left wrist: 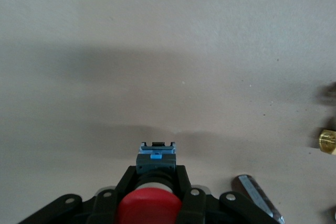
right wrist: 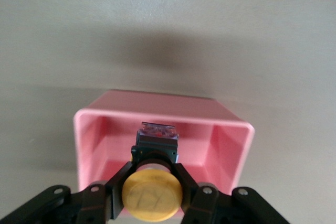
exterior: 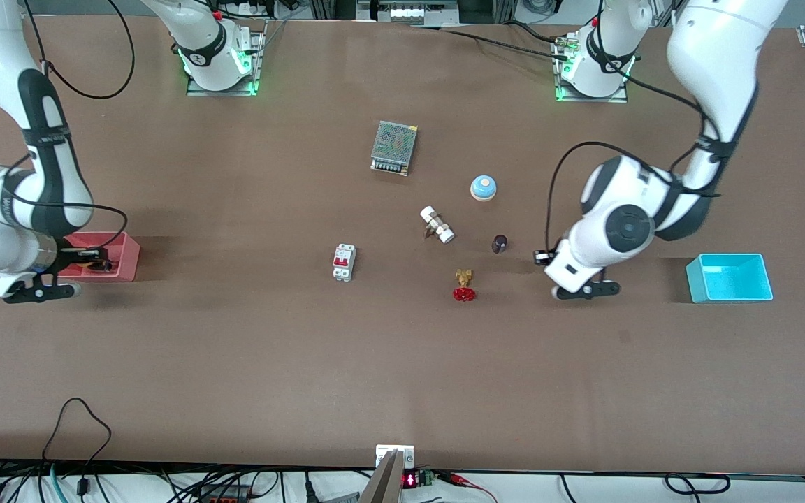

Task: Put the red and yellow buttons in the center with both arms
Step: 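Carry the yellow button toward the table middle while the left gripper carries the red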

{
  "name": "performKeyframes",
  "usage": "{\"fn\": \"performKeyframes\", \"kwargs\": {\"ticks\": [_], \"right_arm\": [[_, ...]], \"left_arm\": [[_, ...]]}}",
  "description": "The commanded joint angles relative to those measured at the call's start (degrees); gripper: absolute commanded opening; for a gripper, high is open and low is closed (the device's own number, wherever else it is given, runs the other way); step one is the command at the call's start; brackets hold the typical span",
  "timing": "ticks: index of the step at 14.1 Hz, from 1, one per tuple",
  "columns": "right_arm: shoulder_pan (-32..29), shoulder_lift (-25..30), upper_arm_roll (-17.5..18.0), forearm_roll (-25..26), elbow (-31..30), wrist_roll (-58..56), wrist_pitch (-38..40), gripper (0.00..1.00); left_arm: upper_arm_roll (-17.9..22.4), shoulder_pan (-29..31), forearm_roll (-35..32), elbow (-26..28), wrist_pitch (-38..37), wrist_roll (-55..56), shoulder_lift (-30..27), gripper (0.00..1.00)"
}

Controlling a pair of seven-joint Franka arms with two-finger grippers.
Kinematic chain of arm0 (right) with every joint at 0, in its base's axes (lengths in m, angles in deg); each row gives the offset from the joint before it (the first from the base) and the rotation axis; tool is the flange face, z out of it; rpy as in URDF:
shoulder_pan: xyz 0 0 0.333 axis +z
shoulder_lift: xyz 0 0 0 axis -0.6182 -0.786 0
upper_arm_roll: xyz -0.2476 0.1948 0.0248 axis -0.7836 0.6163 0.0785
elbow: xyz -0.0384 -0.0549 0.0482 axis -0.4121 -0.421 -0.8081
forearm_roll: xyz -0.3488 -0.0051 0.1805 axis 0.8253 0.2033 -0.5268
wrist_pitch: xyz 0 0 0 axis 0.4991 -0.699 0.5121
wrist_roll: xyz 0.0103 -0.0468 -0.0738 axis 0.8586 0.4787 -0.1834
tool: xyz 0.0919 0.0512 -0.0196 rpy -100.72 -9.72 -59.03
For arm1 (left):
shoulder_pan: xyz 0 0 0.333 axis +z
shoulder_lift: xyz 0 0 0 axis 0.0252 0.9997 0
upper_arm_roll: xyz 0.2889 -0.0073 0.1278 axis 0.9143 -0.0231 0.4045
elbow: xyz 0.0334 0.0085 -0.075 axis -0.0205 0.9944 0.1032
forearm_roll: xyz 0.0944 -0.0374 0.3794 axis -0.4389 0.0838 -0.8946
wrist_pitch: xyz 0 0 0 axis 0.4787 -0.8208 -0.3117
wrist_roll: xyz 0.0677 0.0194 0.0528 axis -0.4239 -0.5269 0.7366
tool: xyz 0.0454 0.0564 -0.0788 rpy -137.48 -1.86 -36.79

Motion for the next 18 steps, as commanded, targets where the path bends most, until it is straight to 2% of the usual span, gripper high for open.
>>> {"fn": "performKeyframes", "kwargs": {"ticks": [1, 3, 6, 7, 8, 10, 11, 14, 15, 18], "right_arm": [[0.1, 5.0, 0.6, -2.4, 4.4, -0.3, 9.5, 0.32], [2.2, 5.0, 0.7, -4.6, 8.9, 0.3, 13.9, 0.32], [9.0, 3.6, 0.7, -7.6, 9.7, 9.4, 13.5, 0.32], [11.5, 2.4, 0.7, -7.7, 9.7, 14.4, 13.2, 0.32], [14.8, 1.6, 0.7, -8.3, 9.7, 19.3, 12.3, 0.32], [19.1, 0.6, 0.7, -11.5, 9.7, 28.2, 11.4, 0.32], [20.8, 0.0, 0.7, -12.4, 9.7, 31.4, 11.1, 0.32], [26.5, -2.2, 0.7, -12.6, 9.7, 41.5, 7.6, 0.32], [28.8, -3.8, 0.7, -12.6, 9.7, 47.1, 5.8, 0.32], [30.8, -7.5, 0.7, -13.0, 9.7, 53.7, 1.8, 0.32]], "left_arm": [[0.3, -0.4, -1.3, 4.7, 5.8, 2.8, -1.0, 0.2], [0.3, -0.5, -1.3, 7.0, 9.8, 3.9, -0.6, 0.2], [0.6, -1.2, -3.0, 7.2, 10.3, 4.1, 0.2, 0.28], [0.6, -1.2, -6.1, 7.2, 10.3, 4.5, 0.7, 0.45], [0.6, -1.2, -8.8, 7.1, 10.3, 6.0, 0.8, 0.69], [0.5, -1.3, -10.9, 7.1, 10.2, 9.1, 0.6, 0.97], [0.4, -1.3, -11.0, 7.0, 10.1, 9.5, 0.5, 1.0], [0.1, -1.1, -11.0, 6.6, 9.1, 9.4, -1.3, 1.0], [0.1, -0.7, -11.0, 6.1, 5.9, 9.0, -4.0, 1.0], [-0.2, -0.4, -11.0, 2.8, -2.1, 8.5, -9.8, 1.0]]}}
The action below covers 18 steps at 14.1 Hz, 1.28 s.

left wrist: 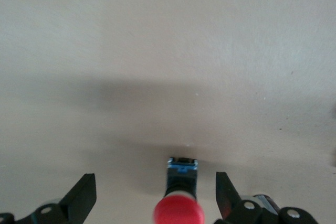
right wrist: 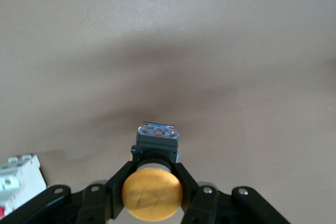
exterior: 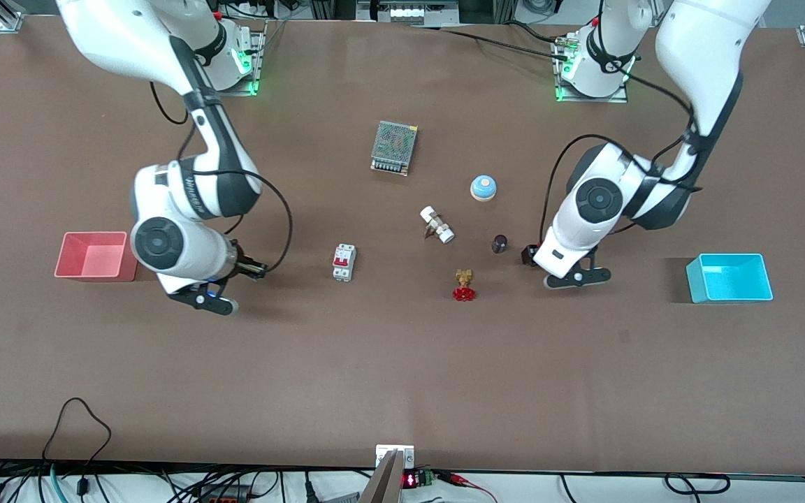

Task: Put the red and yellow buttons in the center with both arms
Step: 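Carry the yellow button toward the table middle while the left gripper carries the red, then set the red button down with the left gripper while the right gripper lowers yellow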

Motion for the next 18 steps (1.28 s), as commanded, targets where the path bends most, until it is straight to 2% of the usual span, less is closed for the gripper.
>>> {"fn": "performKeyframes", "kwargs": {"ticks": [1, 4, 6, 7, 8, 9, 11, 14, 16, 18], "right_arm": [[1.5, -3.5, -0.7, -2.2, 1.2, 3.3, -2.5, 0.32], [2.5, -5.5, -0.7, -4.0, 1.2, 3.4, -4.9, 0.32], [2.7, -6.3, -0.6, -4.2, 1.2, 3.4, -5.5, 0.32], [2.8, -6.4, -0.7, -4.3, 1.2, 3.4, -5.5, 0.38], [2.8, -6.3, -0.7, -4.8, 1.5, 3.8, -5.4, 0.81], [2.8, -6.0, -0.7, -6.2, 1.6, 4.5, -5.4, 1.0], [2.5, -4.9, -0.9, -7.5, 6.2, 5.1, -2.4, 1.0], [-0.3, -1.9, -1.2, -7.4, 14.4, 4.4, 9.1, 1.0], [-1.9, 1.2, -1.3, -7.4, 16.6, 1.4, 12.9, 1.0], [-3.3, 5.0, -1.3, -6.9, 16.6, -1.3, 13.8, 1.0]], "left_arm": [[-0.3, 0.1, -1.7, -3.5, -8.8, -1.1, -5.9, 1.0], [0.0, 0.3, -1.6, -11.8, -20.5, -11.1, -6.6, 1.0], [0.0, 2.5, -1.5, -17.9, -27.3, -19.6, -6.6, 1.0], [0.0, 3.4, -1.0, -20.6, -30.7, -23.1, -6.6, 1.0], [-0.1, 4.4, -0.7, -23.9, -34.4, -26.4, -6.6, 1.0], [-0.1, 4.6, -0.7, -26.7, -37.5, -29.0, -6.6, 1.0], [-0.4, 5.8, 0.4, -32.2, -44.5, -33.6, -6.6, 1.0], [-0.3, 8.9, 4.7, -40.6, -54.0, -39.5, -6.6, 1.0], [0.9, 9.2, 8.6, -40.7, -55.3, -40.2, -8.5, 1.0], [6.6, 6.7, 11.7, -37.6, -53.0, -41.1, -10.7, 1.0]]}}
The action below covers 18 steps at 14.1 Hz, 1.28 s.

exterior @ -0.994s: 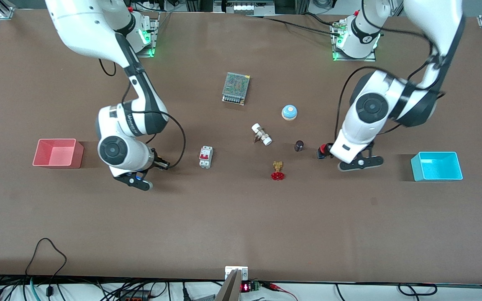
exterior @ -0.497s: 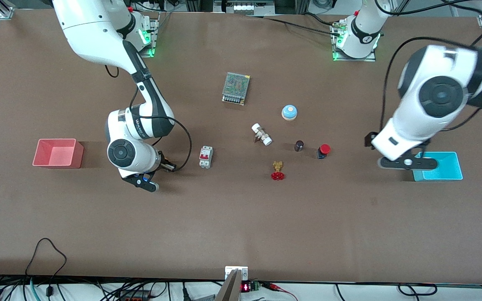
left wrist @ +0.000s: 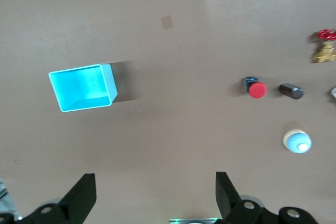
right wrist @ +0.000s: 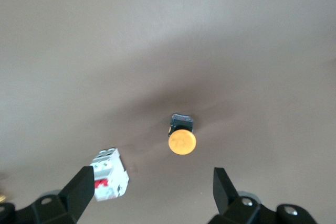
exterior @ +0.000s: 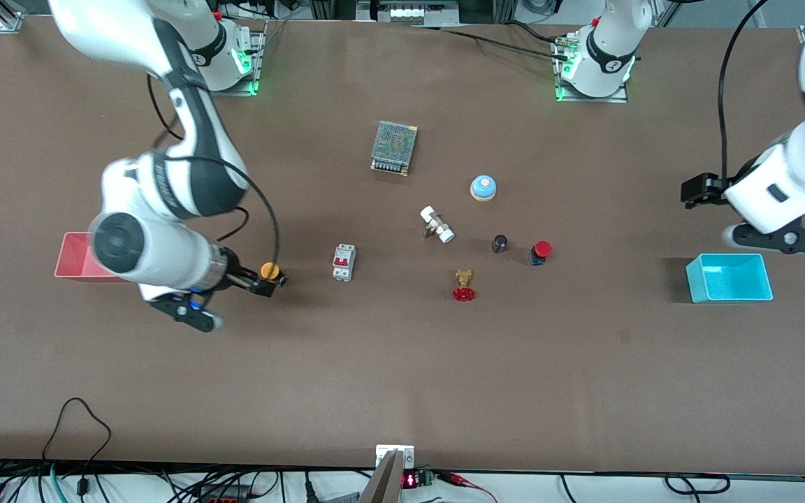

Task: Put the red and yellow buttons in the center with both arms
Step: 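Release the yellow button with the right gripper while the left gripper withdraws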

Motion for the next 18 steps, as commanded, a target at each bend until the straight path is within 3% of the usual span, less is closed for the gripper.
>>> {"fn": "performKeyframes", "kwargs": {"ticks": [1, 3, 6, 7, 10, 13, 15, 18], "right_arm": [[-3.2, 5.0, 0.3, -0.7, 0.0, -4.2, 3.5, 1.0], [-5.9, 7.3, 0.1, -0.7, 0.1, -8.1, 6.3, 1.0], [-9.8, 10.7, 0.0, -0.1, 0.1, -15.4, 9.6, 1.0], [-10.6, 11.2, -0.6, 1.2, 0.2, -17.8, 11.4, 1.0], [-15.4, 15.1, -0.1, 5.0, 0.0, -26.8, 12.7, 1.0], [-26.2, 18.6, 7.0, 7.8, -2.6, -37.3, 13.0, 1.0], [-26.8, 21.0, 8.1, 12.0, -5.5, -38.9, 13.1, 1.0], [-26.3, 27.9, 8.0, 12.5, -16.5, -38.6, 10.0, 1.0]], "left_arm": [[9.1, -5.3, 5.0, 6.1, 3.8, -4.6, -4.8, 1.0], [16.7, -11.2, 5.3, 13.9, 11.1, -9.6, -10.1, 1.0], [19.8, -13.3, 6.5, 25.7, 21.6, -8.1, -18.8, 1.0], [21.3, -14.8, 6.4, 27.4, 23.7, -6.3, -20.1, 1.0], [21.7, -15.1, 6.4, 27.8, 23.4, -5.7, -20.3, 1.0], [21.0, -15.1, 7.1, 26.3, 19.9, -5.3, -19.3, 1.0], [21.1, -14.8, 9.6, 26.0, 20.2, -5.3, -18.8, 1.0], [21.0, -14.9, 8.9, 25.5, 20.1, -5.4, -18.7, 1.0]]}}
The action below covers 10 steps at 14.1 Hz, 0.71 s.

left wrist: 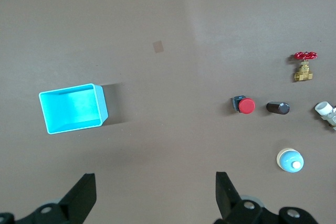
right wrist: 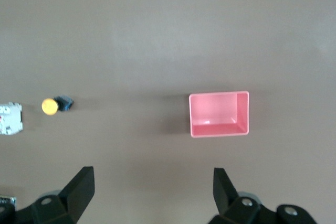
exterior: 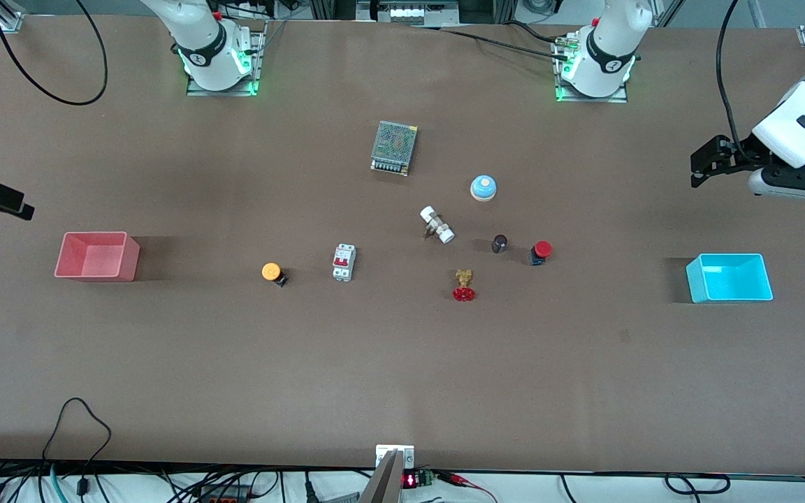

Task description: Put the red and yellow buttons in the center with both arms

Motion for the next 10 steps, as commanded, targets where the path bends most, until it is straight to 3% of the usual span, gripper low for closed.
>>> {"fn": "performKeyframes", "kwargs": {"ticks": [1, 6, 10], "right_arm": [[0.1, 7.6, 1.1, 1.1, -11.0, -0.2, -3.0, 1.0], [-0.2, 9.0, 1.0, 0.9, -11.9, -0.2, -4.8, 1.0], [-0.4, 14.6, 0.8, 1.3, -20.5, 0.5, -9.9, 1.0]], "left_arm": [[0.5, -0.6, 0.8, -0.7, -0.2, 0.2, 0.1, 1.0], [0.5, -0.7, 0.8, -1.1, -0.3, 0.1, 0.3, 1.0], [0.5, -0.8, 0.8, -1.1, -0.3, 0.1, 0.3, 1.0]]}}
